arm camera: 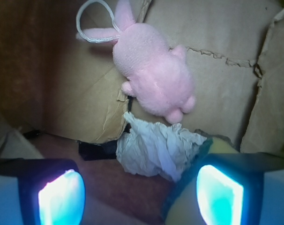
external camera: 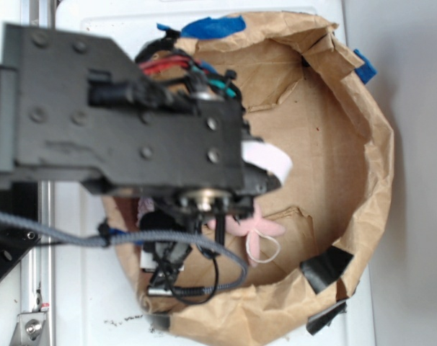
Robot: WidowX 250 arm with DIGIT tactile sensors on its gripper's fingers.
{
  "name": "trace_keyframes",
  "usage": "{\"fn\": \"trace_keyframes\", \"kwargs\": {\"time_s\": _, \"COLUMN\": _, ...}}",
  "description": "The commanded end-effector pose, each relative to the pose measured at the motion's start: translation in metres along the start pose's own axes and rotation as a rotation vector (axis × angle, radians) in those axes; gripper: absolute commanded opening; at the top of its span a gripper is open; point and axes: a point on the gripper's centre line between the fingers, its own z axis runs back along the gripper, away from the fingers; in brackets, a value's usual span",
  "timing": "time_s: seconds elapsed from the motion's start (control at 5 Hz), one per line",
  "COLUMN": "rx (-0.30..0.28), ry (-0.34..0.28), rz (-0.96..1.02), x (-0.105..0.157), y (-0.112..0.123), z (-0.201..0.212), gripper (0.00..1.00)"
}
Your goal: Grab the green sponge.
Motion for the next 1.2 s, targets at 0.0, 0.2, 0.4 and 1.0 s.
{"fn": "trace_keyframes", "kwargs": {"time_s": 0.0, "rx": 0.036, "ry": -0.006, "rz": 0.082, "x": -0.030, "y": 0.072, "z": -0.023, "gripper": 1.00}}
{"fn": "trace_keyframes", "kwargs": {"time_s": 0.2, "rx": 0.031, "ry": -0.011, "rz": 0.122, "x": -0.030, "y": 0.088, "z": -0.022, "gripper": 1.00}}
{"fn": "trace_keyframes", "kwargs": {"time_s": 0.4, "rx": 0.034, "ry": 0.010, "rz": 0.124, "x": -0.020, "y": 0.092, "z": -0.025, "gripper": 1.00}}
{"fn": "trace_keyframes", "kwargs": {"time_s": 1.0, "rx": -0.025, "ry": -0.015, "rz": 0.102, "x": -0.004, "y": 0.078, "z": -0.015, "gripper": 1.00}}
